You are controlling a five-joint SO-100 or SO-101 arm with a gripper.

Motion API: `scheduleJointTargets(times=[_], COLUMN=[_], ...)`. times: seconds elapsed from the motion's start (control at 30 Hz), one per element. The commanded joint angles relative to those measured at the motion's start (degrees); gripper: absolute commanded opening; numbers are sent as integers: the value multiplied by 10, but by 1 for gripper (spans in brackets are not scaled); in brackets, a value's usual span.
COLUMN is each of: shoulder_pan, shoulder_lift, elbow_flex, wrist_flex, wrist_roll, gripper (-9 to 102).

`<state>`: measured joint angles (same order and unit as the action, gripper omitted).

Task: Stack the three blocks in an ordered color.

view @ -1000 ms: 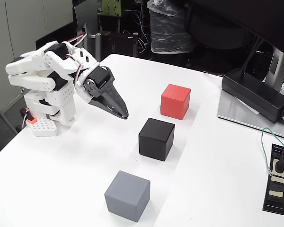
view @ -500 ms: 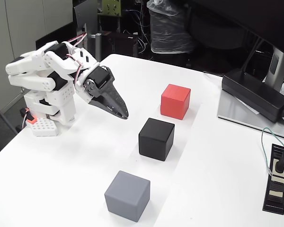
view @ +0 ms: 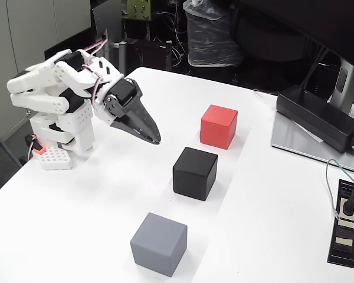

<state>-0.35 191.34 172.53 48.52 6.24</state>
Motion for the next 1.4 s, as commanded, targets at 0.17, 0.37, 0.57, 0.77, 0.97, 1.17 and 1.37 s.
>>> scheduleJointTargets(times=[0.17, 0.37, 0.57, 0.77, 0.97, 1.17, 1.37], shoulder_pan=[4, 34, 143, 191, 194, 195, 200], shoulder_lift=[-1, -2, -2, -62, -263, -503, -694], elbow_flex=[-140, -256, -349, -416, -503, -602, -679], wrist_flex=[68, 101, 134, 167, 182, 229, 264], wrist_roll=[-1, -2, -25, -57, -62, -65, -132], gripper=[-1, -1, -1, -1, -1, -1, -1])
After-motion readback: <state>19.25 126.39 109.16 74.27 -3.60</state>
